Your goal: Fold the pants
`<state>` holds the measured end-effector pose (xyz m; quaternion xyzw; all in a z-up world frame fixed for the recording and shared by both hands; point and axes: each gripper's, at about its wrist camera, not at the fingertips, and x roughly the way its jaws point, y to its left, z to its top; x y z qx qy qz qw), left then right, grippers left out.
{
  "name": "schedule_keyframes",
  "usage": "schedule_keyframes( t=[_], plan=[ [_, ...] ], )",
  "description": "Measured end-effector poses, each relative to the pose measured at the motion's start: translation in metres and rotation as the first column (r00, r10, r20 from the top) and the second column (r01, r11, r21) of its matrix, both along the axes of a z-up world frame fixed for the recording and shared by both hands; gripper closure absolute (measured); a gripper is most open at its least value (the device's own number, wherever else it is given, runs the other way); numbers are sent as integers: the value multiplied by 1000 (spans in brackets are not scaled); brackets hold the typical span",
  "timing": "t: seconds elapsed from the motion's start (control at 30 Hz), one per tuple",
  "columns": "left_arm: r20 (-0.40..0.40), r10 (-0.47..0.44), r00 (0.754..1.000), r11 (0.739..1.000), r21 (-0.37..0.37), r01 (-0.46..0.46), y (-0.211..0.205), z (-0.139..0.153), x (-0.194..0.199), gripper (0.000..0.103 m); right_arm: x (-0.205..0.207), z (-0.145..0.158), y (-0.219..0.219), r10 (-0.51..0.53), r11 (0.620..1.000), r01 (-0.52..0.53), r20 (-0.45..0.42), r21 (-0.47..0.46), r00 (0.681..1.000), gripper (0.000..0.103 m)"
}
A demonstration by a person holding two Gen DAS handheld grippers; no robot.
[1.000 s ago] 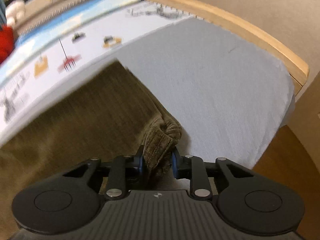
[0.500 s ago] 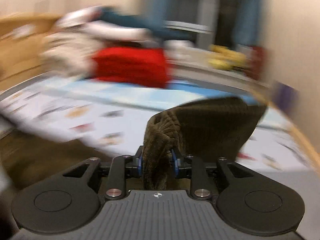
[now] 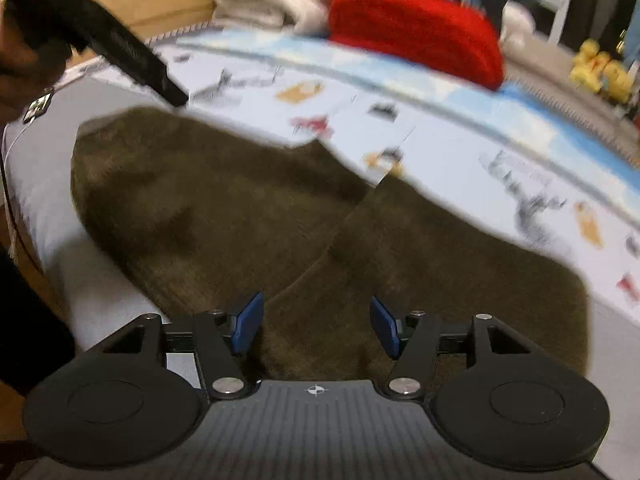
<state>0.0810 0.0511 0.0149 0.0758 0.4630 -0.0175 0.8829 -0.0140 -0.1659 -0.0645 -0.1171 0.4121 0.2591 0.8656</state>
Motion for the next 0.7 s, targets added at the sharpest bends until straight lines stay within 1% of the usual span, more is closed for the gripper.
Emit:
schedule_keyframes(
  t=[0.1, 0.2, 0.3, 0.37, 0.43, 0.47, 0.53, 0.67, 0.7],
  plan=[
    [0, 4, 1000, 1000, -2, -4, 3, 1, -1, 33, 0, -10, 12, 10, 1000, -10, -24, -15, 1000, 42],
    [0, 6, 1000, 1000, -2, -6, 5, 1, -2, 33, 6, -9, 14, -3, 1000, 4, -54, 14, 999, 42],
    [0, 11, 1000, 1000, -4, -11, 8, 1, -2, 33, -2, -2, 19, 51, 998, -49, -46, 35, 998, 42],
    [3, 14, 1000, 1000, -7, -14, 10, 3, -2, 33, -7, -5, 23, 94, 996, -94, -54, 9, 994, 42],
    [3, 18, 1000, 1000, -8, -18, 12, 3, -2, 33, -7, -17, 29, 117, 991, -121, -73, -58, 991, 42],
    [3, 18, 1000, 1000, -9, -18, 12, 3, -2, 33, -8, -22, 30, 121, 987, -128, -78, -97, 990, 43],
    [5, 15, 1000, 1000, -13, -15, 12, 4, -2, 33, -8, -22, 27, 115, 988, -123, -76, -98, 990, 44],
    [7, 10, 1000, 1000, -11, -10, 10, 4, -2, 33, -1, -10, 11, 80, 997, -81, -113, 2, 990, 61],
    [7, 11, 1000, 1000, -12, -11, 11, 4, -2, 33, -1, -8, 7, 77, 997, -75, -119, 18, 990, 69]
  ],
)
